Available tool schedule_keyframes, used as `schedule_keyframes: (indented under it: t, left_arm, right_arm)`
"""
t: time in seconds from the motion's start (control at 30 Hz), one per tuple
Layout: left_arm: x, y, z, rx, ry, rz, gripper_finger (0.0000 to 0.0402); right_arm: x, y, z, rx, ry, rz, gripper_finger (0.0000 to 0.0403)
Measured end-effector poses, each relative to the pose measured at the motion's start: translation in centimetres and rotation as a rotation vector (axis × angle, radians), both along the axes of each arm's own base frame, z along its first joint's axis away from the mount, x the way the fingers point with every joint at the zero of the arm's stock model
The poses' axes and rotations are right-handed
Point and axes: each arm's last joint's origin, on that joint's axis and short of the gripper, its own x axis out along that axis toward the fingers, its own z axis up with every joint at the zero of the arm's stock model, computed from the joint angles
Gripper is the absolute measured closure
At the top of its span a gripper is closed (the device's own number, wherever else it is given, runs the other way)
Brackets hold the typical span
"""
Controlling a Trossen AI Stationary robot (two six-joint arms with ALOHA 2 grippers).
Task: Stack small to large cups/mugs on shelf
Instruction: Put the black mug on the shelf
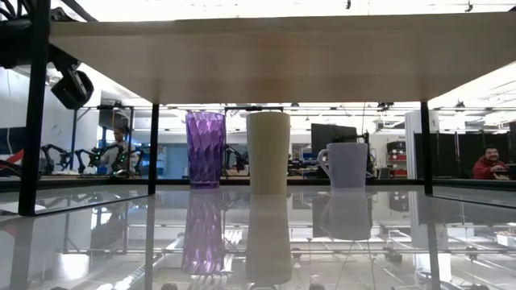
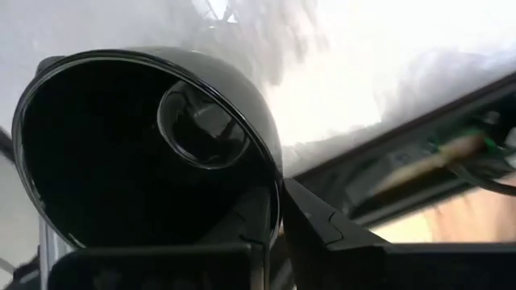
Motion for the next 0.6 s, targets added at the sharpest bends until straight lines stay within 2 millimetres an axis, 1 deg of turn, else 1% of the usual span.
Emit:
schedule_keyframes:
  t: [0.1, 0.3, 0.47, 0.6]
  left_arm:
    - [0.0, 0.1, 0.0, -0.002, 0.003, 0.021, 0.0402]
    - [0.0, 0.2, 0.0, -0.007, 0.006, 0.058, 0.0402]
    - [0.0, 0.2, -0.1, -0.007, 0.009, 0.064, 0.0402]
    - [0.0, 0.2, -0.1, -0.007, 0.010, 0.067, 0.0402]
  right_arm:
    - [-0.1, -0.1, 2.0, -0.012, 0.009, 0.029, 0.0385]
    - [0.0, -0.1, 6.0, 0.027, -0.037, 0.076, 0.0386]
    - [-0.2, -0.5, 8.5, 0.044, -0.052, 0.057, 0.0386]
    - [0.4, -0.7, 10.3, 0.080, -0.113, 0.031, 0.0386]
